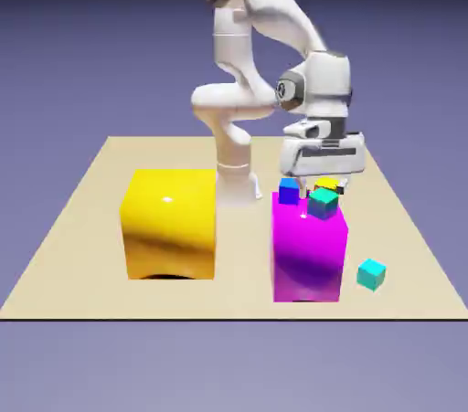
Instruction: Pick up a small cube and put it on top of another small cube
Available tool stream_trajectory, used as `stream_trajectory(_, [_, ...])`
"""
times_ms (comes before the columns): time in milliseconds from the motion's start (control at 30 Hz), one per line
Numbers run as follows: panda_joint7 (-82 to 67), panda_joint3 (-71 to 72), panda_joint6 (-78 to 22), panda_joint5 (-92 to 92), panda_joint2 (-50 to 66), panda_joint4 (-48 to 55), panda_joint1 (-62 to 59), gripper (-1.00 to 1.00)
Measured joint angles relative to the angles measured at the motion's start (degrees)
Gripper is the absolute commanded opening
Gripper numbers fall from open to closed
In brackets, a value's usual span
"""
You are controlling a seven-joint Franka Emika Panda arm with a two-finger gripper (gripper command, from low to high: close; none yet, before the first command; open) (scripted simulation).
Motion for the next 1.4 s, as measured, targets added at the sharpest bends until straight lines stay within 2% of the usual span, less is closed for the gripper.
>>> stream_trajectory(733, [9.18, 24.78, -43.86, -18.08, 45.68, 38.40, 4.44, 0.00])
stream_trajectory(900, [10.28, 24.33, -41.66, -19.06, 51.56, 38.77, -2.07, 0.00])
stream_trajectory(967, [11.54, 22.58, -36.68, -21.26, 53.91, 35.56, -2.34, 0.00])
stream_trajectory(1000, [12.16, 21.71, -34.23, -22.34, 55.06, 33.97, -2.48, -1.00])
stream_trajectory(1067, [12.14, 21.71, -34.21, -22.26, 55.06, 33.97, -2.48, -1.00])
stream_trajectory(1167, [10.24, 24.35, -41.64, -18.91, 51.54, 38.78, -2.07, -1.00])
stream_trajectory(1233, [6.08, 28.04, -38.66, -20.13, 47.39, 38.65, -1.55, -1.00])
stream_trajectory(1400, [2.66, 21.66, -44.19, -12.20, 37.00, 37.52, -1.38, -1.00])
